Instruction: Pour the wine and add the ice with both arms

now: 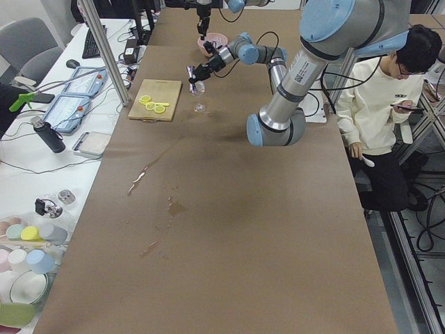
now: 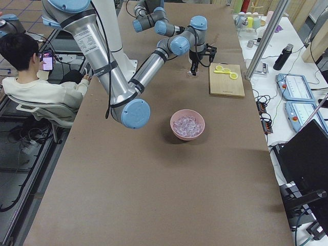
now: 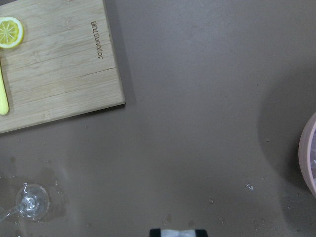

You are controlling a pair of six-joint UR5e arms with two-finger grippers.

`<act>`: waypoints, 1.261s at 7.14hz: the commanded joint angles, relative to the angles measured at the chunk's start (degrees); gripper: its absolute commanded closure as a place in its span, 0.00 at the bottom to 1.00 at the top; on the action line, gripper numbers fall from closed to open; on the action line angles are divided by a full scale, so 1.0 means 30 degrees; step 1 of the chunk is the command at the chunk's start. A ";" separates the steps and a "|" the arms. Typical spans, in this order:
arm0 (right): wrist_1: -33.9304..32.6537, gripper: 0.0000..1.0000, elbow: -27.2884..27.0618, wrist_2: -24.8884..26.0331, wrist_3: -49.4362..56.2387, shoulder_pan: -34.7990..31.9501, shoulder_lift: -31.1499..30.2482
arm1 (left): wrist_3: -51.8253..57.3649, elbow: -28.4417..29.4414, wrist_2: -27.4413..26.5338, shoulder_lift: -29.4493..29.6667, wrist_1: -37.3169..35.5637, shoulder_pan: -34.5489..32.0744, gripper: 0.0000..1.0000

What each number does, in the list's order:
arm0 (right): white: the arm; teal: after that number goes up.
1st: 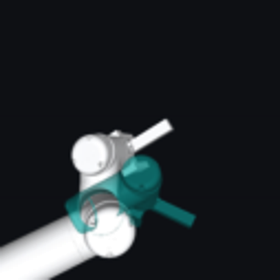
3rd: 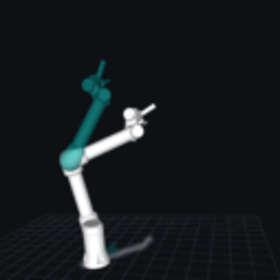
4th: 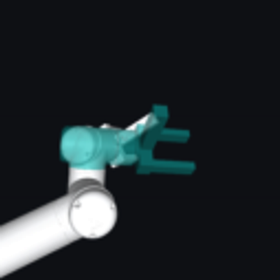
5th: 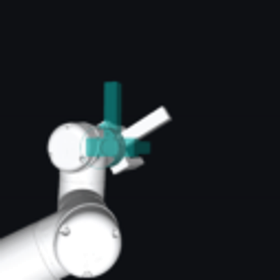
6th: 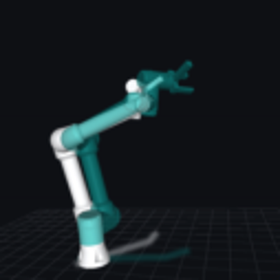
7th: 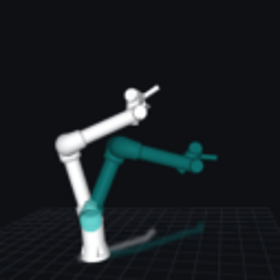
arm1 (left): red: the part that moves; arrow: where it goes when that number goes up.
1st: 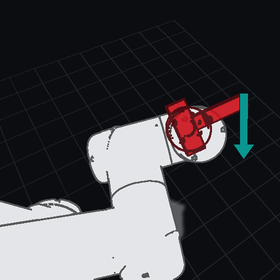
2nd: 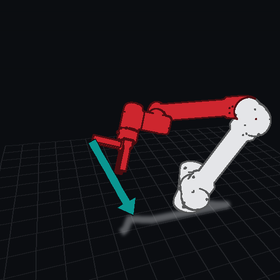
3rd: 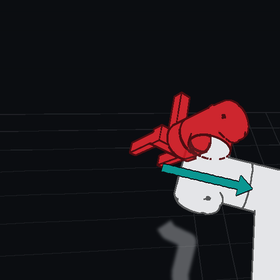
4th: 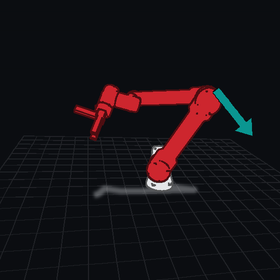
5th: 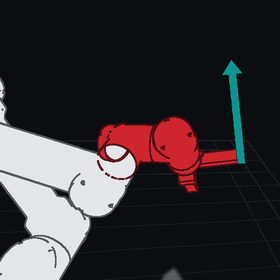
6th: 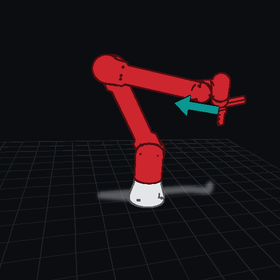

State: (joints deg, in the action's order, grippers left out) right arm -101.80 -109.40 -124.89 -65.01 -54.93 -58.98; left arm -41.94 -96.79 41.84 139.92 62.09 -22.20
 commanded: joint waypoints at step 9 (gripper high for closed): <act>0.0097 1.00 -0.0009 -0.0029 -0.0010 0.0000 0.0089 | 0.0737 0.0035 -0.0498 0.0642 -0.1948 0.0018 1.00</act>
State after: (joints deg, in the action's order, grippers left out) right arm -101.59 -109.42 -124.98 -65.04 -54.93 -58.71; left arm -39.54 -96.68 40.34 141.42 56.33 -22.15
